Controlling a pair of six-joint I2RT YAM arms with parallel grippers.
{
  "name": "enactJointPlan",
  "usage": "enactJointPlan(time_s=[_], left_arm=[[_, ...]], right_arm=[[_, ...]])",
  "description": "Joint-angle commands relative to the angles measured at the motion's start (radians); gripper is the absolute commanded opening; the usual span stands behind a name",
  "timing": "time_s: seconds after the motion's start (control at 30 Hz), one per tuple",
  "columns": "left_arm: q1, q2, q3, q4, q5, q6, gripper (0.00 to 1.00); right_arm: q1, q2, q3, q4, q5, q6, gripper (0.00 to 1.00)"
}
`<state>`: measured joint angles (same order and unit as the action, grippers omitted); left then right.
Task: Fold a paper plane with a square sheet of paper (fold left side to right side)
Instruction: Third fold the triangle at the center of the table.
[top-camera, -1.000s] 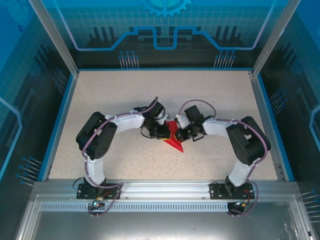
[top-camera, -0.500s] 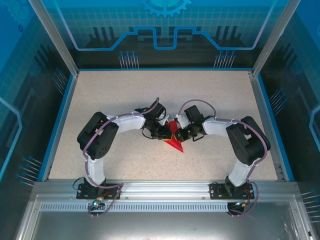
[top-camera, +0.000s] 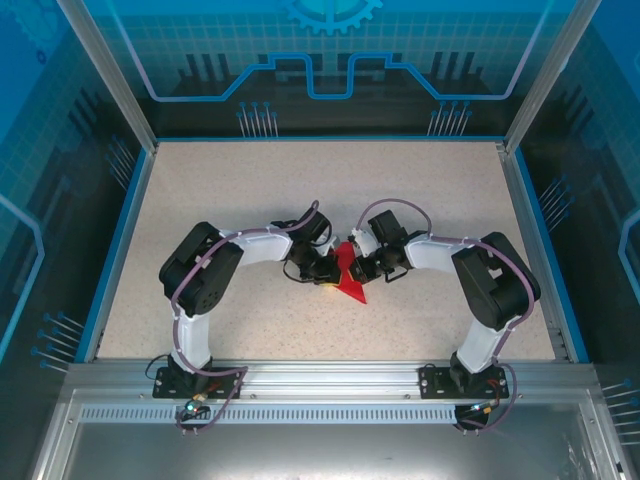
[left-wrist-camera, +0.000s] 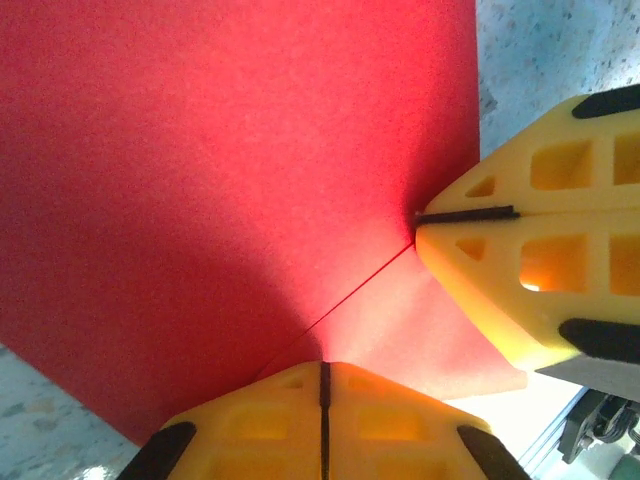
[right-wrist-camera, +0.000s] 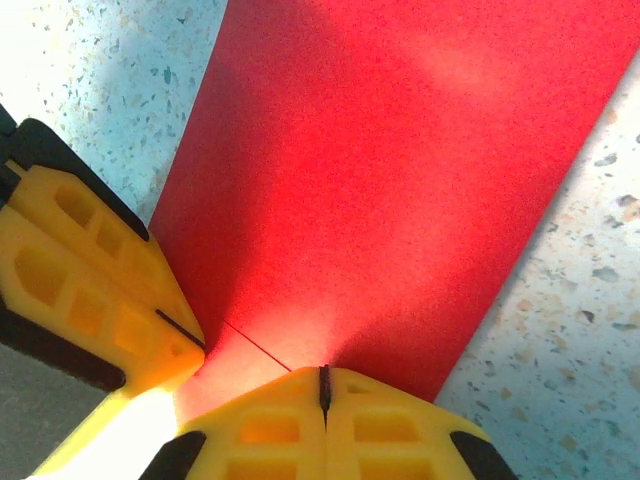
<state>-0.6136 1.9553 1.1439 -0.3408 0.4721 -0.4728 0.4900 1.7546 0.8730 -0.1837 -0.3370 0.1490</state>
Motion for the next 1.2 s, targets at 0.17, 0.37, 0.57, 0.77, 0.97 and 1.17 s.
enactJointPlan(time_s=[0.17,0.37,0.57,0.77,0.97,1.17], left_arm=[[-0.007,0.038,-0.053,-0.019,-0.062,-0.012,0.08],[-0.007,0.060,-0.047,-0.019,-0.072,-0.012,0.08],[-0.006,0.060,-0.046,-0.024,-0.076,-0.013,0.07],[-0.007,0.050,-0.046,-0.029,-0.079,-0.009,0.07],[-0.007,0.044,-0.044,-0.032,-0.079,-0.008,0.07],[-0.007,0.035,-0.043,-0.034,-0.081,-0.007,0.07]], right_arm=[[0.004,0.006,0.001,-0.068,0.045,-0.009,0.00],[-0.017,-0.080,0.048,-0.079,0.036,0.024,0.23],[-0.034,-0.211,0.041,-0.157,0.076,0.038,0.38],[-0.009,-0.301,-0.056,-0.173,-0.093,0.111,0.34],[0.022,-0.230,-0.105,-0.157,-0.215,0.182,0.29],[0.034,-0.150,-0.079,-0.155,-0.207,0.181,0.29]])
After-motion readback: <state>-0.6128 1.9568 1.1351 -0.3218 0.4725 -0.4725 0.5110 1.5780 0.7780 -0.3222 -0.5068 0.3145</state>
